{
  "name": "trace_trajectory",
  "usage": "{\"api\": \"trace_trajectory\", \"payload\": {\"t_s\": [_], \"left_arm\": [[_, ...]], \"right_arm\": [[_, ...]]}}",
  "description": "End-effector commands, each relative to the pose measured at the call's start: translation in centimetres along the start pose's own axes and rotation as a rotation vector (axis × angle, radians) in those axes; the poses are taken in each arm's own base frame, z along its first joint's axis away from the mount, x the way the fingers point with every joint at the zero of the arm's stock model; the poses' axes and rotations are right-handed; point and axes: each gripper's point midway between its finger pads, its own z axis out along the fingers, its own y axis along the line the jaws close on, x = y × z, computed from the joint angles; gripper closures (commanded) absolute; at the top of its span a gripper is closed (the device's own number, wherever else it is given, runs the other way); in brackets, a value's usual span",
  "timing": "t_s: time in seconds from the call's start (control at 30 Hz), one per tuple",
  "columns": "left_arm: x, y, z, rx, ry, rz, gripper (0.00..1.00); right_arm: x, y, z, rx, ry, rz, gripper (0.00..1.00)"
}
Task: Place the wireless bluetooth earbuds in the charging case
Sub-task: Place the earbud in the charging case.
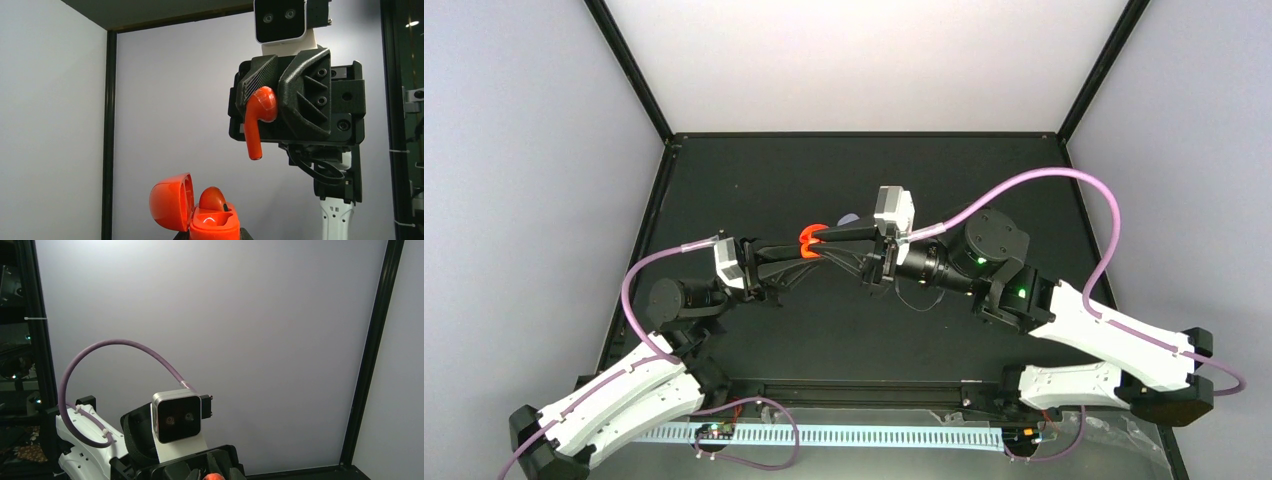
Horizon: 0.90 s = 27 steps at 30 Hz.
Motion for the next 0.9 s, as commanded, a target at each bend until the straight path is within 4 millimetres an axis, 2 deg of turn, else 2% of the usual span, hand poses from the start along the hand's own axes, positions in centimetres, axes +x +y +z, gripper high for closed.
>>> {"api": "trace_trajectory", "payload": {"t_s": [0.0,0.87], "left_arm": [[-2.5,-1.1,0.2,0.048,-0.068,0.026,0.98],[-3.0,-1.3,0.2,0.05,-0.078,0.025,0.99]], "right_arm": [[-1.1,0.2,0.2,0.0,-0.025,-0.027,0.87],[1.6,-1.1,1.3,0.058,0.057,-0.042,0.87]]}}
